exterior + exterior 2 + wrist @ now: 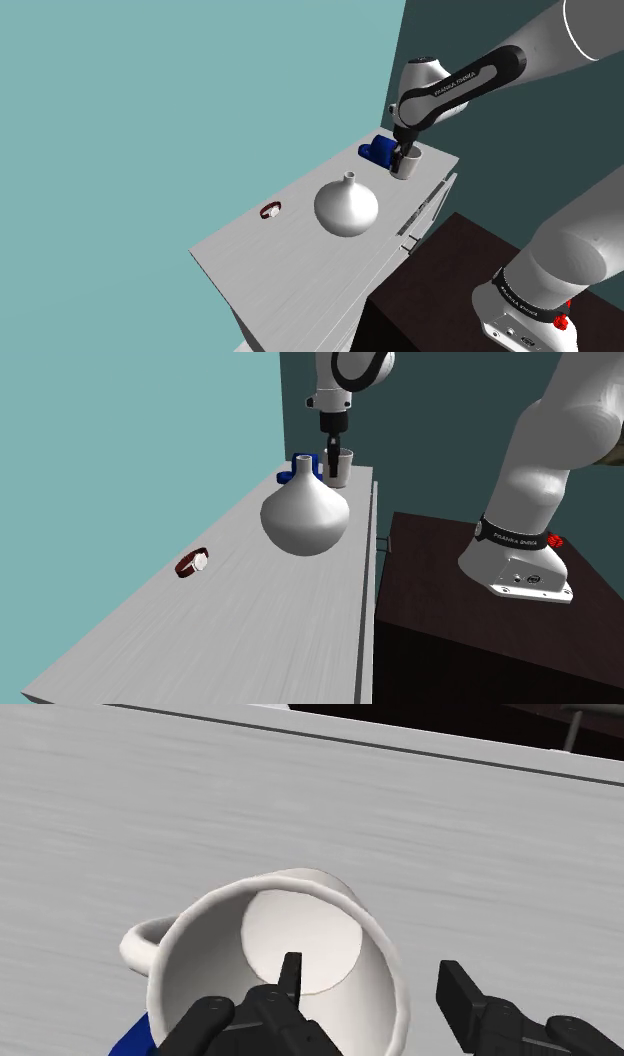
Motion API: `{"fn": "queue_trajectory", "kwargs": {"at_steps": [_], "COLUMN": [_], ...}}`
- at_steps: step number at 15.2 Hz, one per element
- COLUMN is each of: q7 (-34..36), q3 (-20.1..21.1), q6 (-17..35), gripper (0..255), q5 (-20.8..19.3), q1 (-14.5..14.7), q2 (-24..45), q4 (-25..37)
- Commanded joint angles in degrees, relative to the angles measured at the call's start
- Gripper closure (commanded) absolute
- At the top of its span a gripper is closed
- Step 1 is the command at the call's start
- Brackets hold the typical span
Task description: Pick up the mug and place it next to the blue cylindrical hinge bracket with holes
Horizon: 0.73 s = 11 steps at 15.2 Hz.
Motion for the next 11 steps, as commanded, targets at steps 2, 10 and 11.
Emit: {"fn": "queue_trajectory", "kwargs": {"at_steps": [2,10,11], "q7": [-0.01,-0.25,-0.25], "q3": [-0.03,0.28,0.28], "q6": [0.02,-8.11,-8.11], "gripper": [0,0,0], "q5": [-0.01,0.58,0.58], "q1": [-0.03,0.32,0.32], "q2": [0.10,-4.38,-4.38], "q4": [0.00,3.64,3.64]}}
